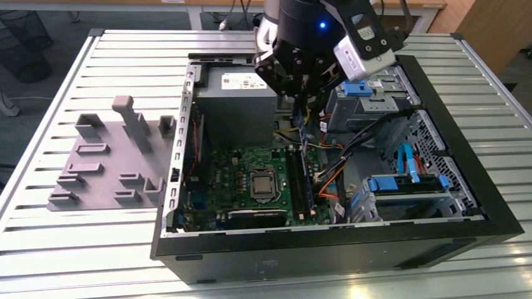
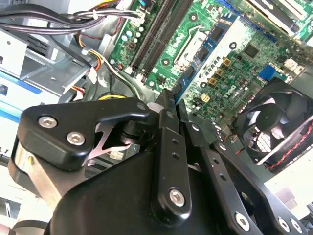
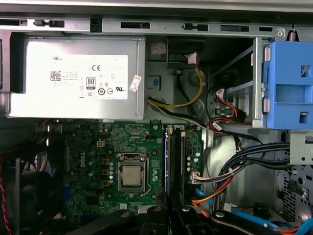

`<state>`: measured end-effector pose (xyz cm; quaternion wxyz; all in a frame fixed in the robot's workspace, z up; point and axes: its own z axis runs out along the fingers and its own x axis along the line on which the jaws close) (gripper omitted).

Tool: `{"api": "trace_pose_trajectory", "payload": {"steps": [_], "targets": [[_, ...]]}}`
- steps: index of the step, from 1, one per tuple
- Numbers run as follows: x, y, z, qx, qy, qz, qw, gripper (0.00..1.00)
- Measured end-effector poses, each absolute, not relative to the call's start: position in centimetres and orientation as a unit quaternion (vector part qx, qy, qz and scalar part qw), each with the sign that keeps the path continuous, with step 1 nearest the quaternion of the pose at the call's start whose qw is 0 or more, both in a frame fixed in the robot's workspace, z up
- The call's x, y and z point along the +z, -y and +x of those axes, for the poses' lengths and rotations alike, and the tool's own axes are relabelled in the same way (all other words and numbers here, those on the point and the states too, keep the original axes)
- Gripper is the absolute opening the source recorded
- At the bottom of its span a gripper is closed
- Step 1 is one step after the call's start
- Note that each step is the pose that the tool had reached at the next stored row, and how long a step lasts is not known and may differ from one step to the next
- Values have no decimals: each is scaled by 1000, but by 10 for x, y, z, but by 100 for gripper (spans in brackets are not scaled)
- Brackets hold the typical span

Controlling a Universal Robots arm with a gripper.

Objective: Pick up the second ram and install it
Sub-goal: 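Insert the second ram into the second slot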

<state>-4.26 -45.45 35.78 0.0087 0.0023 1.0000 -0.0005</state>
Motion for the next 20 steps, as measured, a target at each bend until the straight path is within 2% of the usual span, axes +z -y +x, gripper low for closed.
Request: {"api": "trace_pose_trajectory", "payload": {"steps": [20], "targets": [[338, 460, -37, 1, -1000, 0, 9, 14]]}}
